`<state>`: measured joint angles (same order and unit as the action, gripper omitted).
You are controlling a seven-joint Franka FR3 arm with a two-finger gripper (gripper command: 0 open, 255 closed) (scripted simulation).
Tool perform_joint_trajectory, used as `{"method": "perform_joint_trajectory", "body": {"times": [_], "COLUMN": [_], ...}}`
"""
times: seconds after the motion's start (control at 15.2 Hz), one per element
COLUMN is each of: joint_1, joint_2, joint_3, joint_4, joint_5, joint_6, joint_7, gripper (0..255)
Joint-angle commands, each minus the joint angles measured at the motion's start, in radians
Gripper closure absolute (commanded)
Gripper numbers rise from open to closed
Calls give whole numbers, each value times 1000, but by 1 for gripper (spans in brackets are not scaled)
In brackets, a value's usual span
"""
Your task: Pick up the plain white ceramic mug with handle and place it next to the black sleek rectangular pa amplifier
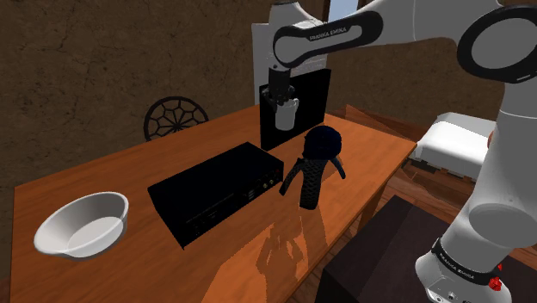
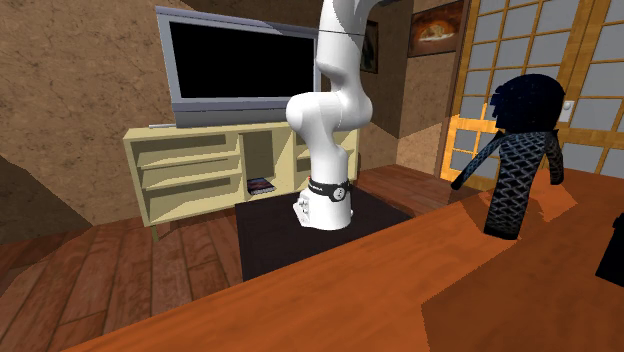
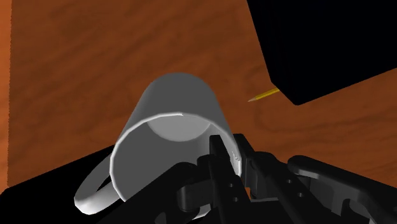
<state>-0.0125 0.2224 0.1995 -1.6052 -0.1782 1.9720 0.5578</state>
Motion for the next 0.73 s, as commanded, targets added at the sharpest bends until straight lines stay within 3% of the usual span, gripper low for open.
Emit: {"method": "perform_joint_trajectory", "body": {"times": [0.0, 0.66], "joint_1": [1, 0], "joint_2": [2, 25], "joint_3": [0, -4], "joint_4": [-27, -130], "joint_5": [-3, -18], "joint_6": [28, 153], "joint_7": [6, 28], "gripper": [255, 255]}}
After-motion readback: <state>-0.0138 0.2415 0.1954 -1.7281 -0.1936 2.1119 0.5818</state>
